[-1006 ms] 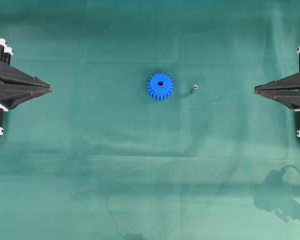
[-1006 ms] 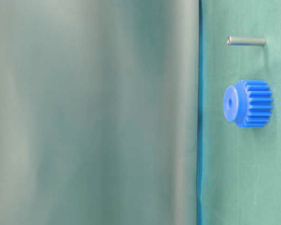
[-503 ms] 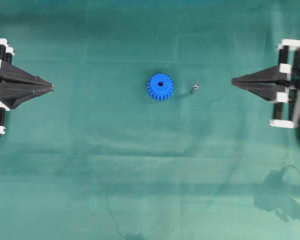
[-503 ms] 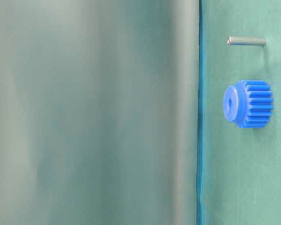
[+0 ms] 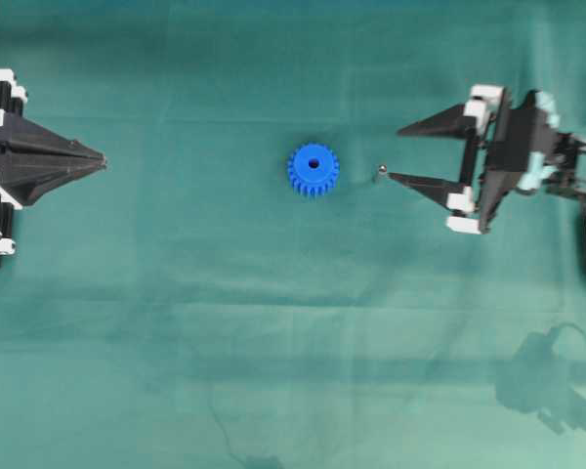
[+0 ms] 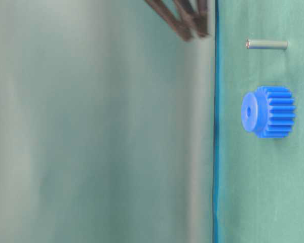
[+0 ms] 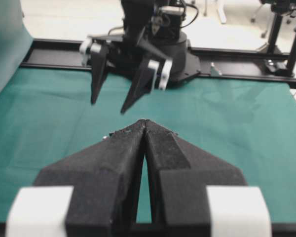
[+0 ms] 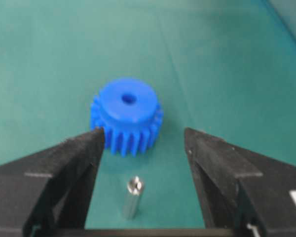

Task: Insert the shaft placed at a random location into the center hole of the small gear at another random location.
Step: 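Move the right gripper left toward the silver shaft beside the gear, then close the right gripper on the silver shaft and lift it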

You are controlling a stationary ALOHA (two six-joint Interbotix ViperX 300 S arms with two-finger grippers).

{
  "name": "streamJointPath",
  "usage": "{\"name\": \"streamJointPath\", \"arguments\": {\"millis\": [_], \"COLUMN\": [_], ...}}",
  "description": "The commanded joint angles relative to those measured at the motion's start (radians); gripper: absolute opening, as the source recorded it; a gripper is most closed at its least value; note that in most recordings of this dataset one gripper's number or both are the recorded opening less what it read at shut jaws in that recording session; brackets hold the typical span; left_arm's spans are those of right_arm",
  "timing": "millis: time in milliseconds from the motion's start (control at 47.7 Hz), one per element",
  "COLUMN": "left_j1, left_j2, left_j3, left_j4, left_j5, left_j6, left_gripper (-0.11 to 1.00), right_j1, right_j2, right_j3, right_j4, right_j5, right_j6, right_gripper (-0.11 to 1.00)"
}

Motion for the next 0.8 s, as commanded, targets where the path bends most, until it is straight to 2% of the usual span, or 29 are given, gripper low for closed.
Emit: {"name": "streamJointPath", "arguments": {"millis": [0,230,482,587,712,775], "left_j1": [0.006,0.014,0.021,0.021,0.021,0.021], "left_j2": [0.008,0.006,0.006,0.006,0.005,0.003], "left_j3": [-0.006,0.003,0.008,0.009,0.011,0.011], "left_j4": [-0.002,-0.002,-0.003,-0.003,-0.003,-0.003], "left_j5": [-0.006,-0.005,0.006,0.011,0.015,0.023], "left_j6": [0.0,-0.002,-0.003,-0.003,-0.003,-0.003], "left_gripper": [-0.01,-0.01,-0.01,-0.01,-0.01,-0.01], "right_j1": [-0.002,-0.002,-0.002,-0.002,0.0,0.002], "right_j2": [0.064,0.206,0.233,0.233,0.233,0.233], "right_j3": [-0.028,-0.055,-0.06,-0.057,-0.058,-0.06], "right_j4": [0.011,0.012,0.012,0.011,0.009,0.009], "right_j5": [-0.049,-0.092,-0.098,-0.094,-0.098,-0.098], "right_j6": [0.009,0.058,0.067,0.067,0.067,0.067], "right_gripper": [0.65,0.64,0.61,0.47,0.14,0.13]}}
